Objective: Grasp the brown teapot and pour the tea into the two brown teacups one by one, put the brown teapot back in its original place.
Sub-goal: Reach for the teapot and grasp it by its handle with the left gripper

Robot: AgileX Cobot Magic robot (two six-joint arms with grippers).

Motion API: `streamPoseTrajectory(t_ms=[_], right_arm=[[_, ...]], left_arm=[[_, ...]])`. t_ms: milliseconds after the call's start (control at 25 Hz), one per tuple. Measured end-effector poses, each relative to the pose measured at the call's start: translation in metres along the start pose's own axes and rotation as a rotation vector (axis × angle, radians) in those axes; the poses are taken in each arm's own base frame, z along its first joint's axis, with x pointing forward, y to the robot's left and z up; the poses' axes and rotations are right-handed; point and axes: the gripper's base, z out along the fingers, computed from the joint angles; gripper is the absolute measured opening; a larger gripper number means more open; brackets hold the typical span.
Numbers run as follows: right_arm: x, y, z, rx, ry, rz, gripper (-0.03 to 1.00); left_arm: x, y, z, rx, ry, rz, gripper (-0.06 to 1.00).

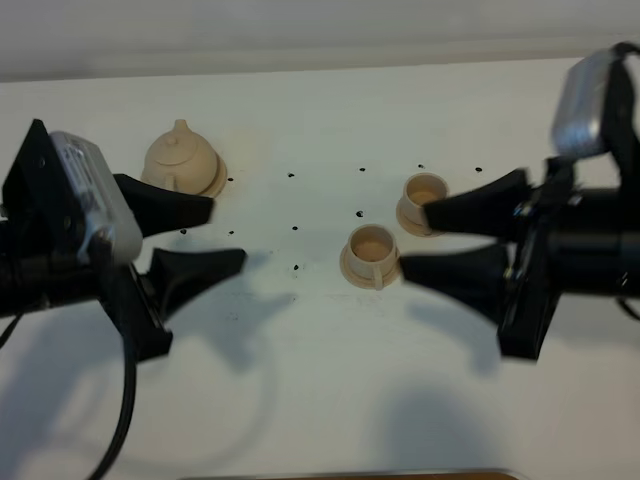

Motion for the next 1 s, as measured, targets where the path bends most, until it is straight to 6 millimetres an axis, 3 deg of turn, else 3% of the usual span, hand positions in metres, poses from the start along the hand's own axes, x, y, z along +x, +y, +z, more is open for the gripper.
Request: streamPoseTrajectory(t_ms=[200,480,720,1000], right_arm=[[0.0,-0.018,-0.022,0.186,0.005,0.043,0.5],[0.002,-0.021,-0.042,0.364,0.087,0.055,0.5],[-0.004,-0.008,-0.063,0.468,0.116,0.076,0.5],[-0.005,0.021,-0.093,0.556,0.115,0.099,0.5]], left_arm=[[0.002,0.027,-0.02,-0.196,-0.026,-0.142,0.58],[0.004,0.043,-0.069,-0.442,-0.079,-0.271,0.58],[0.011,0.04,-0.085,-0.544,-0.012,-0.351,0.58],[0.018,0.044,-0.092,-0.647,0.038,-0.415,0.58]])
